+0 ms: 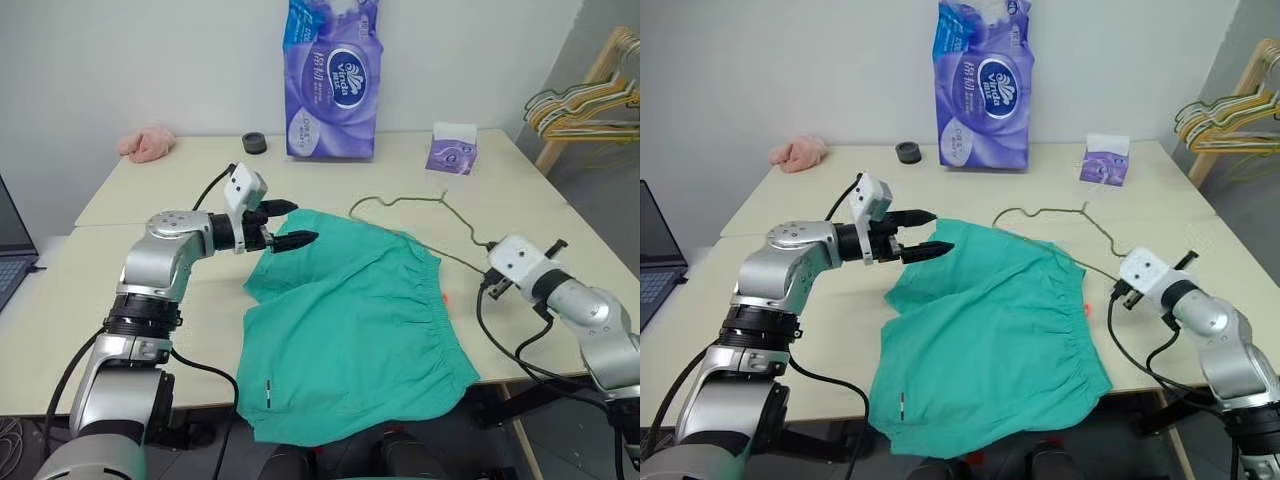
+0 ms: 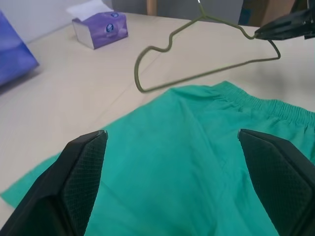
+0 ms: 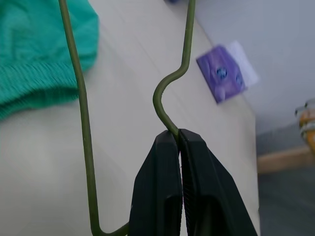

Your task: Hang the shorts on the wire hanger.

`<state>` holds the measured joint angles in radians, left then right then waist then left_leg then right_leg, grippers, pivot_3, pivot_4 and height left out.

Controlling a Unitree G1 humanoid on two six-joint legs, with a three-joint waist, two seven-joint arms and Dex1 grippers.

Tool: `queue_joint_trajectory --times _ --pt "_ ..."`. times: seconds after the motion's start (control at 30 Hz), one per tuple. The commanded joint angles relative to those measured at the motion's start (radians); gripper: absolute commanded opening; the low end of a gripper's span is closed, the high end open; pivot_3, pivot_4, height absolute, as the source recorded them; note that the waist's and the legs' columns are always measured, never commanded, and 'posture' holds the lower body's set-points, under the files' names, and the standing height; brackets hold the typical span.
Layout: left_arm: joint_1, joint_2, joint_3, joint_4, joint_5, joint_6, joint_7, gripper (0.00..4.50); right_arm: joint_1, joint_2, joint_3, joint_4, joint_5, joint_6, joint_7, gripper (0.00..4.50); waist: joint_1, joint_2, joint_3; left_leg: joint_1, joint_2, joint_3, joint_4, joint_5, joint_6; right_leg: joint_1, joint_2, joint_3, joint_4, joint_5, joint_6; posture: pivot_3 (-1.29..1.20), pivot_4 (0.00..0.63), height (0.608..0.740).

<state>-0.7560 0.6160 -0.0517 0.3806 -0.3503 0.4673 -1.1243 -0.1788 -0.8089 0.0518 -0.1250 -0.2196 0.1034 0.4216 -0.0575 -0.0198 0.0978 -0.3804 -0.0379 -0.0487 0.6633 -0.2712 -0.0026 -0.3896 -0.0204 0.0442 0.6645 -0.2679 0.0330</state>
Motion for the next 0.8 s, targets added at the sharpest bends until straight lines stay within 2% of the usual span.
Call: queue_joint_trajectory --times 0.03,0.17,0.33,0.8 --pt "-0.056 0.05 0.001 0.077 0.017 0.003 -0.077 4.5 -0.021 -0.034 0.003 -0.055 -0.094 -0.17 -0.039 0.03 -0.002 0.0 0.0 0.0 0.0 0.0 0.0 0.0 0.0 0.0 0.0 0.0 0.0 0.0 0.0 -0.1 0.068 0.74" --pt "-0.054 0.06 -0.037 0.1 0.04 0.021 -0.143 4.5 -0.035 -0.038 0.013 -0.057 -0.158 -0.282 -0.048 0.03 0.001 0.0 0.0 0.0 0.0 -0.001 0.0 0.0 0.0 0.0 0.0 -0.001 -0.001 0.0 0.0 -0.1 0.068 0.74" --pt "0.004 0.062 -0.088 0.023 0.039 0.066 -0.219 4.5 -0.056 -0.031 0.038 -0.078 -0.218 -0.421 -0.05 0.03 -0.001 0.0 0.0 0.0 -0.001 -0.001 0.0 0.0 0.0 0.0 0.0 -0.001 0.0 0.0 0.0 -0.11 0.067 0.74" --pt "0.107 0.063 -0.175 -0.144 0.043 0.128 -0.301 4.5 -0.12 0.045 0.089 -0.076 -0.231 -0.484 0.018 0.03 -0.004 0.0 0.0 0.0 0.0 -0.002 0.001 0.0 0.0 0.001 0.0 -0.001 0.001 0.0 -0.001 -0.11 0.065 0.74"
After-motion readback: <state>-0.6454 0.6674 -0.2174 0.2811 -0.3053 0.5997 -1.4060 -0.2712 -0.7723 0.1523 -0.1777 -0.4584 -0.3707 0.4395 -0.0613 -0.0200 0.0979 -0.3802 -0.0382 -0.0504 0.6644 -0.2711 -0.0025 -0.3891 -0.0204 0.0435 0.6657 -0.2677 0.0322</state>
